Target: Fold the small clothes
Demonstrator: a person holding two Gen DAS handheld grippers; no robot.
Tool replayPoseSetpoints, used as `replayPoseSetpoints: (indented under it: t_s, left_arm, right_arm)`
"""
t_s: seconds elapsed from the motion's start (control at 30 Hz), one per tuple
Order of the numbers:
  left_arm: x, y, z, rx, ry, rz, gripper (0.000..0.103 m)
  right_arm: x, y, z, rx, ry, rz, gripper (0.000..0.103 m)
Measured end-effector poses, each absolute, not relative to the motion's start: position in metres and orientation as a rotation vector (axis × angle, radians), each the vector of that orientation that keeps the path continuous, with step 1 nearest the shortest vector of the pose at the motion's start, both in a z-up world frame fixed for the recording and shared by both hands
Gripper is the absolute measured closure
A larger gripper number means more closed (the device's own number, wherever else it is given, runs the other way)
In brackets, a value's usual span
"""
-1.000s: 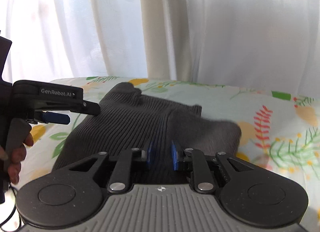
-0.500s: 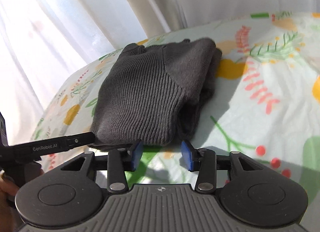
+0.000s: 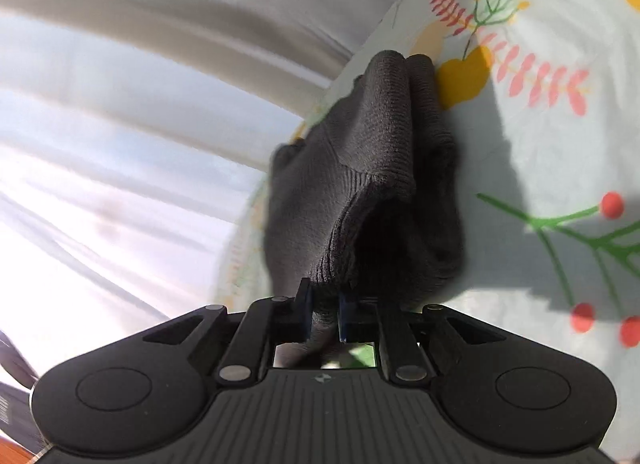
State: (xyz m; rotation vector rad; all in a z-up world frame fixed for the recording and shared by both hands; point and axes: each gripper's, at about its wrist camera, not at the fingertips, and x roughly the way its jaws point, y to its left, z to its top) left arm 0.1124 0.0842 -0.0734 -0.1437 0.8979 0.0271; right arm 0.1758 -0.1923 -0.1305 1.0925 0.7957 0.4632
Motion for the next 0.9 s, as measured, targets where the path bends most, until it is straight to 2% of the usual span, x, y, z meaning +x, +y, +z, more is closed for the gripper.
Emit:
replayPoseSetpoints:
  t_s: [0.1, 0.33, 0.4, 0.43, 0.63, 0.7, 0.8, 0.9]
  left_arm:
    - [0.113, 0.085, -0.072, -0.133, 0.915, 0.022, 0.014]
    - [0.101, 0.106, -0.054, -0.194, 0.951, 0.074, 0.017]
    - [0.097, 0.111, -0.044, -0.199, 0.918, 0.105, 0.017]
    - [0.098, 0.112, -0.040, -0.207, 0.904, 0.109, 0.017]
    - [0.123, 0.098, -0.040, -0.204, 0.871, 0.092, 0.017]
    - [0.133, 0.091, -0.049, -0.178, 0.896, 0.086, 0.017]
    - [0.137, 0.088, -0.057, -0.160, 0.901, 0.089, 0.014]
    - [0.138, 0.089, -0.062, -0.126, 0.895, 0.088, 0.008]
  right_arm:
    - [0.180, -0.185, -0.121, 0.732, 0.848, 0.281, 0.094]
    - [0.168, -0.156, -0.094, 0.367, 0.813, 0.241, 0.092]
    - [0.162, -0.161, -0.085, 0.305, 0.816, 0.181, 0.077]
    - [0.157, -0.162, -0.080, 0.262, 0.790, 0.161, 0.076]
    - [0.162, -0.130, -0.059, 0.068, 0.655, 0.275, 0.076]
    - [0.166, -0.107, -0.065, -0.021, 0.624, 0.320, 0.079]
    - [0.178, -0.091, -0.090, -0.165, 0.690, 0.246, 0.085]
    - [0.177, -0.104, -0.096, -0.138, 0.687, 0.266, 0.085]
